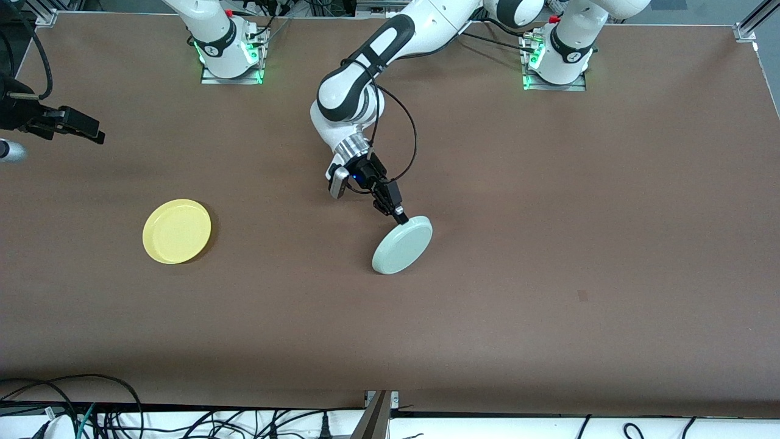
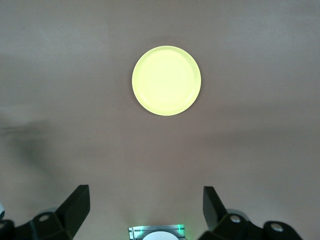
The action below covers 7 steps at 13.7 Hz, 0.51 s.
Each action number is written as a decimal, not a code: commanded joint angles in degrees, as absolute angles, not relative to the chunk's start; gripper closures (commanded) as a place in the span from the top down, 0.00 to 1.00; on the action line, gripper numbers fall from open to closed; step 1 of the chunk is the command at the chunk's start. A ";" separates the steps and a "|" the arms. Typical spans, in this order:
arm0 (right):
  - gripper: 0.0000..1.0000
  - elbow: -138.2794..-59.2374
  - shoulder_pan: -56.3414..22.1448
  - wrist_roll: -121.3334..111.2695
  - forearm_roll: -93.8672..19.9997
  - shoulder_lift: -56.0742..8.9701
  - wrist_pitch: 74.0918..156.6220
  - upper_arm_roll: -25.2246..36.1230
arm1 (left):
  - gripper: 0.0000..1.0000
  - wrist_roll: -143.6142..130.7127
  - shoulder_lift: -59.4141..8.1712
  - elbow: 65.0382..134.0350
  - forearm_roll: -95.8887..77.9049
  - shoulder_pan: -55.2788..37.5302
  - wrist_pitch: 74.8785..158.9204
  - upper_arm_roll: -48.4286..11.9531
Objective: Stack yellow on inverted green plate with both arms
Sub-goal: 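Lower the inverted green plate while the right gripper reaches the yellow plate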
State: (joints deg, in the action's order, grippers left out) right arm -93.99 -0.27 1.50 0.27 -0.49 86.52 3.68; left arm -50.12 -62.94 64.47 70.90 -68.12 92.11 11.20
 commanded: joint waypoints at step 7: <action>1.00 -92.64 4.22 -19.41 -0.62 -11.33 86.13 5.19 | 1.00 -67.45 -64.34 62.93 65.05 -73.92 93.14 8.98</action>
State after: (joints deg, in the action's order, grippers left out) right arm -94.00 2.80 -15.98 0.26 -8.33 86.57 5.47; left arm -60.26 -63.40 64.46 67.20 -73.60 92.25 10.29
